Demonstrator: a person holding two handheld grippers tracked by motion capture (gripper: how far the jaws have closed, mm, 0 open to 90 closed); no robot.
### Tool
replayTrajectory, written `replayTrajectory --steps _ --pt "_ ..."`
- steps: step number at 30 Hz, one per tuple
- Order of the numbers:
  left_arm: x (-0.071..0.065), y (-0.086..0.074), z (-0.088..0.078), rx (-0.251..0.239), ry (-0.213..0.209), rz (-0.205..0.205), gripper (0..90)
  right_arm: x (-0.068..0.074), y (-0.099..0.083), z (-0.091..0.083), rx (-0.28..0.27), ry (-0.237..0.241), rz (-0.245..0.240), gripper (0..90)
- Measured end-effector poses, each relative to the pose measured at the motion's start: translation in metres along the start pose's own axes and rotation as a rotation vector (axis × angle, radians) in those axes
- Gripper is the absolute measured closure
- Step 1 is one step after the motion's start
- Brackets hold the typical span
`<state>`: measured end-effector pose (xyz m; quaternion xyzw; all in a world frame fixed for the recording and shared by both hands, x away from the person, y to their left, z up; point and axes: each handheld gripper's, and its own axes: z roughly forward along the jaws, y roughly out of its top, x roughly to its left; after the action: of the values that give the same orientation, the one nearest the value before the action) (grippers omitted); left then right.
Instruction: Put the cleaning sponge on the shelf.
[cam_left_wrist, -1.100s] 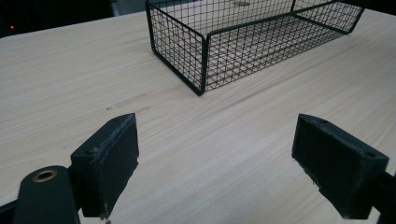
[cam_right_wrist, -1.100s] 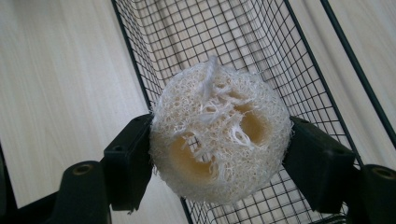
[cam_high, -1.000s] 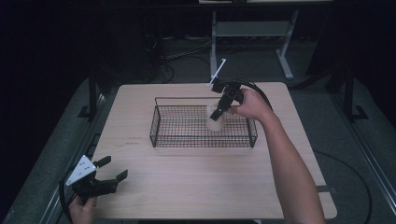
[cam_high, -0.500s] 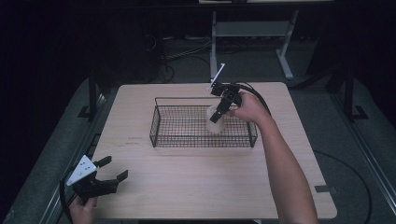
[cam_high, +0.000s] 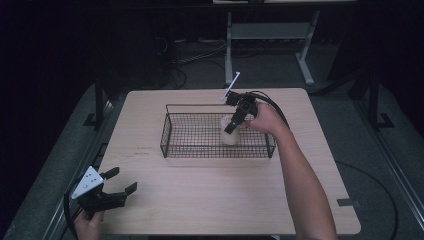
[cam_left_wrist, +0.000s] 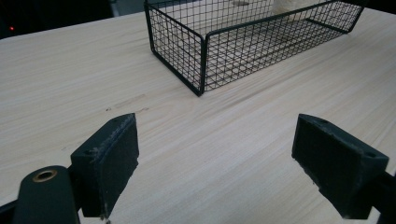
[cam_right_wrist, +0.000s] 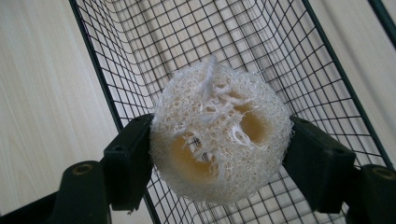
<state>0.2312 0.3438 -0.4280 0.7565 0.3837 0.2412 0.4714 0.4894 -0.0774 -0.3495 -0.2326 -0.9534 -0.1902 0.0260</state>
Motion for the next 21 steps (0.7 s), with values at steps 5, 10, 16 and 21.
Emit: replayTrajectory --steps 5,10,16,21 --pt "0.000 0.000 0.001 0.002 0.000 0.001 14.0 -0.002 -0.003 0.007 0.006 0.002 0.007 27.9" --pt "0.000 0.001 0.002 0.004 0.000 0.003 13.9 -0.004 -0.006 0.011 0.004 0.005 0.009 27.9" --pt "-0.001 0.001 0.003 0.007 0.000 0.005 14.0 -0.005 -0.007 0.014 0.000 0.003 0.003 27.9" --pt "-0.001 0.001 0.003 0.007 -0.002 0.007 14.0 -0.007 -0.010 0.019 -0.010 0.011 0.012 27.9"
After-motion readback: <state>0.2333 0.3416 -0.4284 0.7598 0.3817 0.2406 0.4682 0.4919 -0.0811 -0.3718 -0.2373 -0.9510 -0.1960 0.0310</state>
